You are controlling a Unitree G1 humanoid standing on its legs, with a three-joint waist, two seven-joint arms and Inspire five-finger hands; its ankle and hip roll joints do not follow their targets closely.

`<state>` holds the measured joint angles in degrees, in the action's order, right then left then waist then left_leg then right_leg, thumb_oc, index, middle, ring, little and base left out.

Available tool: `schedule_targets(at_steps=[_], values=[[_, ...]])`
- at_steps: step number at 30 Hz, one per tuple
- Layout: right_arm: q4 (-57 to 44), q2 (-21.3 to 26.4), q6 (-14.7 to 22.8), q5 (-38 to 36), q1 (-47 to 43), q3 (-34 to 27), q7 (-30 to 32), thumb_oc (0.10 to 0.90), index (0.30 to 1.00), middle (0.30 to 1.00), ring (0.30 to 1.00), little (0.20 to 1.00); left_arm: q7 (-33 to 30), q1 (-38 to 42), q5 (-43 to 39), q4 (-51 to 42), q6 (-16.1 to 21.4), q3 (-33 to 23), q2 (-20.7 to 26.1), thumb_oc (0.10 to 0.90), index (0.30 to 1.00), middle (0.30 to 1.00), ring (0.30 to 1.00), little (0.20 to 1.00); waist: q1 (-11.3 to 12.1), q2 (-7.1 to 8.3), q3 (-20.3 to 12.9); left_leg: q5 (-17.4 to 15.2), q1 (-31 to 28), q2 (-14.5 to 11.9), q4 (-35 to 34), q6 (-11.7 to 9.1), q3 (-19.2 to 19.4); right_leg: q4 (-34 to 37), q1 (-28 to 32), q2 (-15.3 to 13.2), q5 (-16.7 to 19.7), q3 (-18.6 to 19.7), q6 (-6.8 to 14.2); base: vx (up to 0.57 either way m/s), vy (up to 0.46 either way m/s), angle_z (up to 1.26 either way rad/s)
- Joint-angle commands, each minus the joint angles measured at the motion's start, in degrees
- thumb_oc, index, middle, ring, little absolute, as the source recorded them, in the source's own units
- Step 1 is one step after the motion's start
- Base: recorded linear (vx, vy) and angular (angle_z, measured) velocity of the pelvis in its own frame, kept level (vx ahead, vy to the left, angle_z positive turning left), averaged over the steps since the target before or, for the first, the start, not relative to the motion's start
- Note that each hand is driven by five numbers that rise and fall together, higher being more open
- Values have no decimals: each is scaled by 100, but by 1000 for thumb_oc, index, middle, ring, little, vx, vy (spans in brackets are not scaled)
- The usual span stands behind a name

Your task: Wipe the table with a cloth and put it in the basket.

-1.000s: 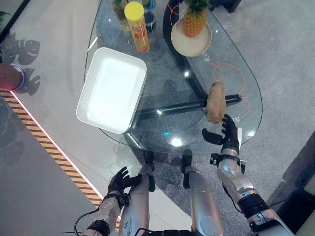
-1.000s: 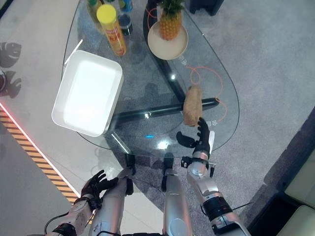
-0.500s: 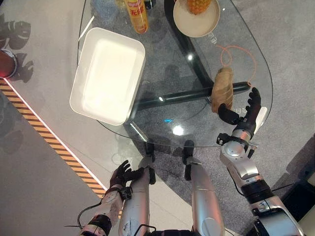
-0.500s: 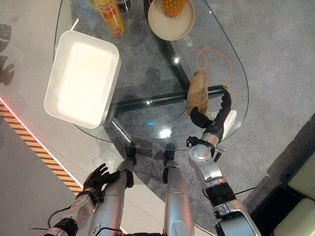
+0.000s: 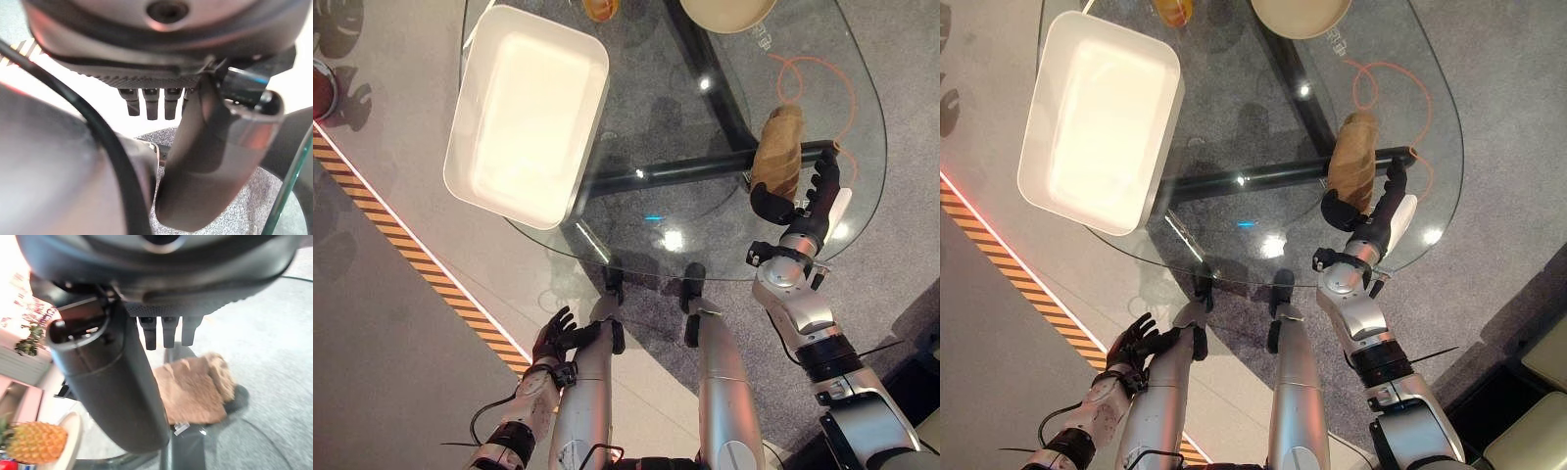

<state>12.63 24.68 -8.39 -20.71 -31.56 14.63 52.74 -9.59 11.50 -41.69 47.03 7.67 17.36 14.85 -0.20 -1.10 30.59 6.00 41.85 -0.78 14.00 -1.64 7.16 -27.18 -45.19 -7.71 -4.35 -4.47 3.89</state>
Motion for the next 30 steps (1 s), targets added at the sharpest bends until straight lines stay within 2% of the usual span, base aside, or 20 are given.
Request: schedule_targets(at_steps=[1, 10, 21, 25, 30], values=[[-490, 376, 224, -10, -167, -156, 489, 800, 900, 900, 900, 900, -154, -454, -58, 53, -130, 342, -259, 800, 900, 900, 900, 900, -84, -129, -79, -962, 331, 323, 1009, 74, 112, 823, -84, 246, 654, -386, -48, 0, 0, 0], [-13, 452, -29, -305, -446, -113, 723, 800, 900, 900, 900, 900, -174, -417, -62, -31, -121, 452, -244, 800, 900, 900, 900, 900, -32, -215, -79, -954, 575, 334, 1062, 79, 88, 788, -357, 203, 710, -389, -48, 0, 2, 1], [450, 633, -42, -356, -828, -59, 738, 800, 900, 900, 900, 900, -84, -317, -88, -11, -125, 484, -187, 800, 900, 900, 900, 900, 29, -289, -79, -924, 729, 376, 1086, 80, 53, 780, -514, 187, 758, -378, -27, 1, 5, 1], [659, 768, -352, -465, -1023, -6, 590, 800, 900, 900, 900, 900, -123, -288, -73, -95, -161, 552, -136, 800, 900, 900, 900, 900, 69, -308, -79, -922, 834, 380, 1115, 78, 4, 741, -629, 164, 776, -386, -22, 9, -5, 4], [913, 881, -355, -574, -1197, 86, 480, 800, 900, 900, 900, 900, -154, -321, -59, -140, -148, 577, -79, 800, 900, 900, 900, 900, 120, -336, -79, -931, 943, 398, 1156, 91, -49, 713, -741, 149, 784, -396, -22, 16, -13, 10]])
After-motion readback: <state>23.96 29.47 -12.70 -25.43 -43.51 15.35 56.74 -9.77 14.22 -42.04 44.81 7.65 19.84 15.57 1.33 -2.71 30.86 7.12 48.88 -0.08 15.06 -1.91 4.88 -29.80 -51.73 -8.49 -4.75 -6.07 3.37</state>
